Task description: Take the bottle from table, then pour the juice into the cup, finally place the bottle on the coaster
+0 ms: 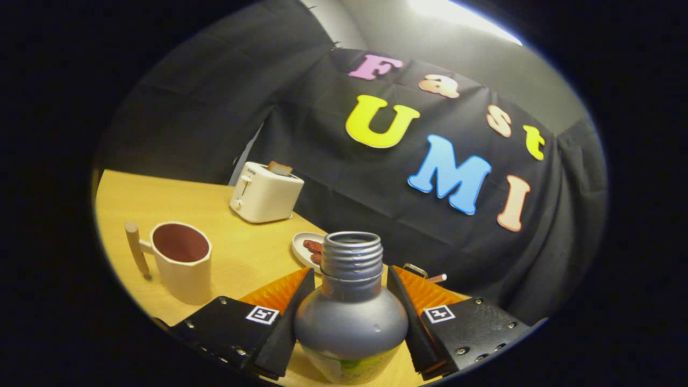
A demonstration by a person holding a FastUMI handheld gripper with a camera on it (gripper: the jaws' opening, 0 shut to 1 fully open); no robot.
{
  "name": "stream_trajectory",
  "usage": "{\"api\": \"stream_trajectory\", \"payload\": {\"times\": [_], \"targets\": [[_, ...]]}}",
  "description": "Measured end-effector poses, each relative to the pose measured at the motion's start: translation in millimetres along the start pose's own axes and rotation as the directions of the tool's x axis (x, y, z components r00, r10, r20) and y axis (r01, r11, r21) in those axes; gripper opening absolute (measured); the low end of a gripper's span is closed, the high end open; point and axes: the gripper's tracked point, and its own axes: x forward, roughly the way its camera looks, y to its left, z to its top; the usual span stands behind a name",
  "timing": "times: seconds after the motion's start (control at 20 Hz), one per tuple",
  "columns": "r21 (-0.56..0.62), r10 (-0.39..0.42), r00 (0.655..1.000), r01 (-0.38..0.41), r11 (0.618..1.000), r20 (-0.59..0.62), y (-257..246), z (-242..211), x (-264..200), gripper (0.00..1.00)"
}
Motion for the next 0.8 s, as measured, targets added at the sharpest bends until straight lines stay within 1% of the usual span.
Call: {"api": "stream_trajectory", "payload": {"times": [0.1,0.25,0.5,0.6,0.8], "targets": [[-0.145,0.017,1.0,-0.016,0.989,0.008,12.2,6.7,4.1,0.83],[-0.321,0.033,0.999,-0.026,0.947,0.015,28.1,11.5,12.7,0.83],[-0.475,0.062,0.998,-0.048,0.879,0.015,49.6,18.4,22.0,0.83],[-0.542,0.065,0.998,-0.044,0.839,0.019,53.4,21.4,26.4,0.83],[-0.683,0.061,0.997,-0.011,0.73,0.049,56.3,27.9,33.8,0.83]]}}
